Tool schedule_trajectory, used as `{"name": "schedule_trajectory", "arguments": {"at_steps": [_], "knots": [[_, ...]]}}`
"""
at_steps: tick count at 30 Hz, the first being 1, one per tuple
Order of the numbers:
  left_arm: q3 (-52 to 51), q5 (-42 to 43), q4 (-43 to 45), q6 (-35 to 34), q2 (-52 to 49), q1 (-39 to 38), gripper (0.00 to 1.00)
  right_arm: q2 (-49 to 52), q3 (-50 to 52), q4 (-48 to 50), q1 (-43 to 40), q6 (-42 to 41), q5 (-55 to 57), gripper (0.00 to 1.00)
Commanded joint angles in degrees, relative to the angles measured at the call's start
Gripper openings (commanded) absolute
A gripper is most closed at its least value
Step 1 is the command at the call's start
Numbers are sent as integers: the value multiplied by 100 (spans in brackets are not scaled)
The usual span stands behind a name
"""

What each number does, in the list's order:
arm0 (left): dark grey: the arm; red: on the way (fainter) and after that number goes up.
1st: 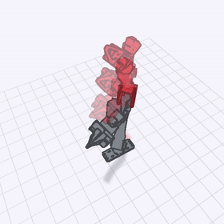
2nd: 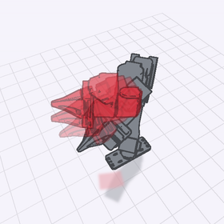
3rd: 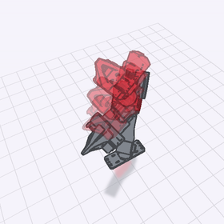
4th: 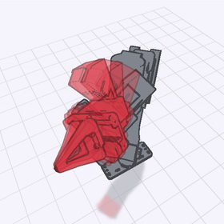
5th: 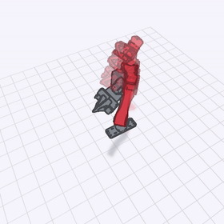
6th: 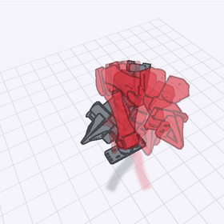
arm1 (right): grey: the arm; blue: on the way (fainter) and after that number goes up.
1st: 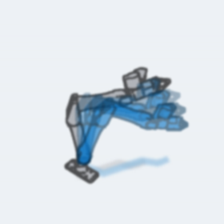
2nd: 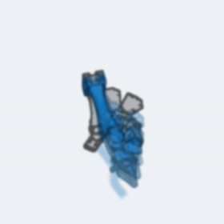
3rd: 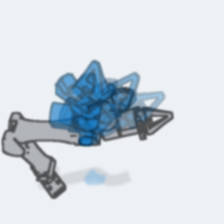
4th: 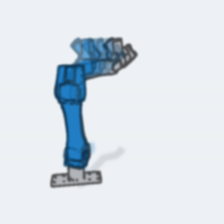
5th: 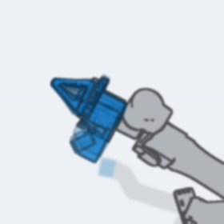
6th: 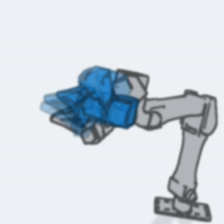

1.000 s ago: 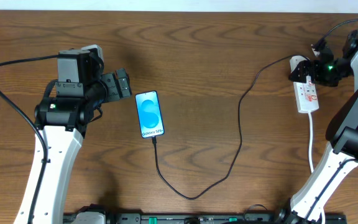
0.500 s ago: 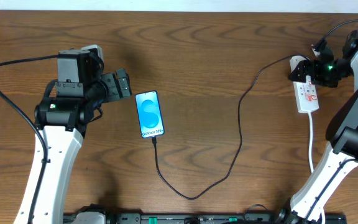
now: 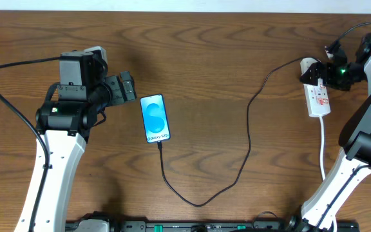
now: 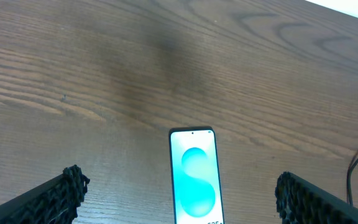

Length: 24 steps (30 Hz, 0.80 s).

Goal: Plug charger to phone and switch on socket

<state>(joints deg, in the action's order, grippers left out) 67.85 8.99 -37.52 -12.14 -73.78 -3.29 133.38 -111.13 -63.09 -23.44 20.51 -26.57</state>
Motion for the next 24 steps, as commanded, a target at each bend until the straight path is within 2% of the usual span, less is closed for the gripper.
{"name": "schedule_trajectory", "arguments": {"at_steps": [1, 24], "knots": [[127, -55, -17, 52, -7, -13, 99, 103, 219, -98, 149, -122, -426, 99], [127, -55, -20, 52, -7, -13, 99, 103, 219, -295, 181, -210, -852, 99]]}}
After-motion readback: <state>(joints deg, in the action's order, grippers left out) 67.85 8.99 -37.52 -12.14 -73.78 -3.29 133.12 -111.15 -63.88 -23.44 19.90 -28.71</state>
